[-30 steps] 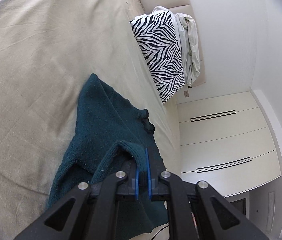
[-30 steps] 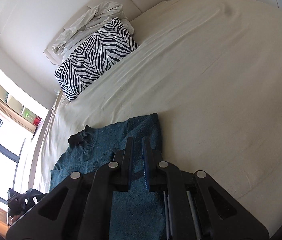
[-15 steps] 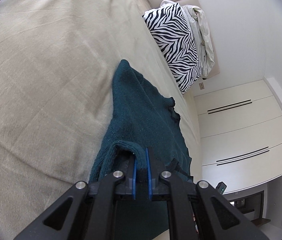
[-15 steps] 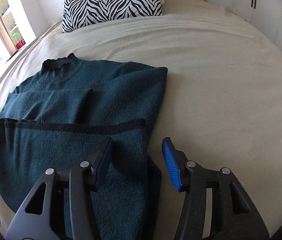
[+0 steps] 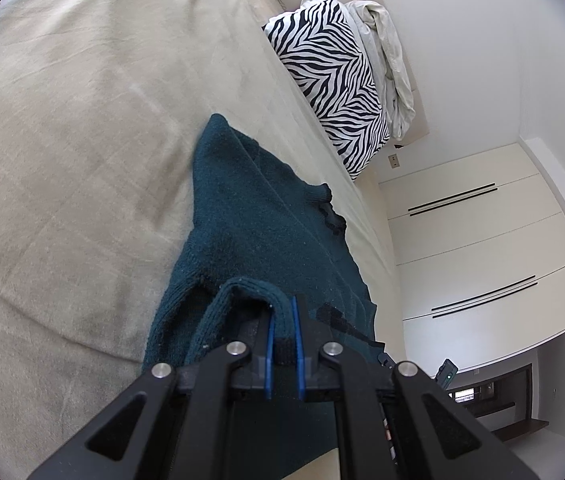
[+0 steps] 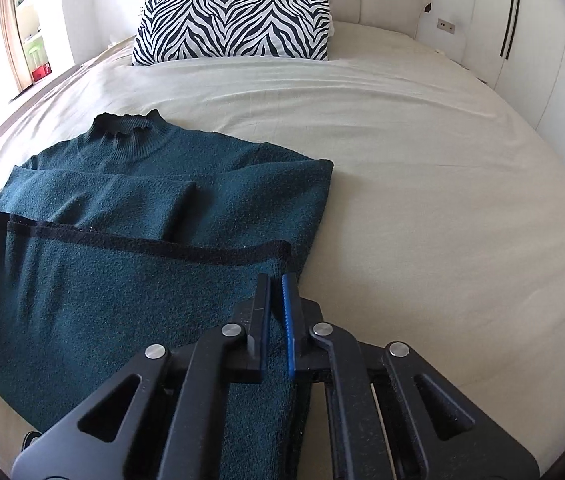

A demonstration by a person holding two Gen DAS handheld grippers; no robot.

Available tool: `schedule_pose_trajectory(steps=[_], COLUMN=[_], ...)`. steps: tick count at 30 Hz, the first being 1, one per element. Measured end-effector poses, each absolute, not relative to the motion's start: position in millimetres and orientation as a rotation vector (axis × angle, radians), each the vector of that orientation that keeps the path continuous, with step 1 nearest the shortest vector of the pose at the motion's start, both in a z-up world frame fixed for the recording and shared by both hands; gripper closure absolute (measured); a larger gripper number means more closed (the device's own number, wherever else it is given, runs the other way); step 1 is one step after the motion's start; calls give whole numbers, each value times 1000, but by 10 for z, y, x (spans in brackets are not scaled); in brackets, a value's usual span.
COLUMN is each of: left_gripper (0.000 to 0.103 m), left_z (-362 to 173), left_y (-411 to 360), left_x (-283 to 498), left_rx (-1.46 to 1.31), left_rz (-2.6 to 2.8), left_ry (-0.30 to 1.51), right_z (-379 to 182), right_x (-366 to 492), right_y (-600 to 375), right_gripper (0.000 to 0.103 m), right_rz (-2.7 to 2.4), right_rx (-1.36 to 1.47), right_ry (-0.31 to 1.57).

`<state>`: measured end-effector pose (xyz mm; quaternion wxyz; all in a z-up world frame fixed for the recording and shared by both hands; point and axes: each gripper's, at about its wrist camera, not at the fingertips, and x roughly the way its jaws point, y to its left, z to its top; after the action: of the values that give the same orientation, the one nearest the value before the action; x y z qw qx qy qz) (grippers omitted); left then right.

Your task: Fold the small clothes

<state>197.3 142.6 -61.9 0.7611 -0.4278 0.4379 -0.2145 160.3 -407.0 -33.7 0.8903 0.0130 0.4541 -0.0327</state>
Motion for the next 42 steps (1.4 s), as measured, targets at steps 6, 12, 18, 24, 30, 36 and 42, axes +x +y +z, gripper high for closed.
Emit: schedule_pose_trajectory(steps=[6,12,18,24,30,36,42], left_gripper=[95,95,95,95,95,54,39], left_z=[-580,-441,-297,-490,-764,-964,-756], left_y=[1479,1566,1577,1515,1440,1573,1587], left_x=[1930,2032,2395,2871,3264,3156,2811], left_rx=[-946,-982,-985,-958,-932,-1035,-900], left_rz=[-465,-463,-456,-398,-337,-365,-347], left_ry=[927,880,839,893,939,932,921], right_z=[-86,243,286,-80,-437,-578,-337], right_x=[1462,1516,1920,2375,2626,2667,2327], right_y=[-4074,-4044,-4219,-4386,-4489,-4536,-4588], right_gripper=[100,100,100,101,100,75,27], right_rz=[-86,-133,-177,-197,-226,-244,-230], right_rx=[21,-26,-8,34,69,91,161], right_ry=[845,740,741,829,883,889,806])
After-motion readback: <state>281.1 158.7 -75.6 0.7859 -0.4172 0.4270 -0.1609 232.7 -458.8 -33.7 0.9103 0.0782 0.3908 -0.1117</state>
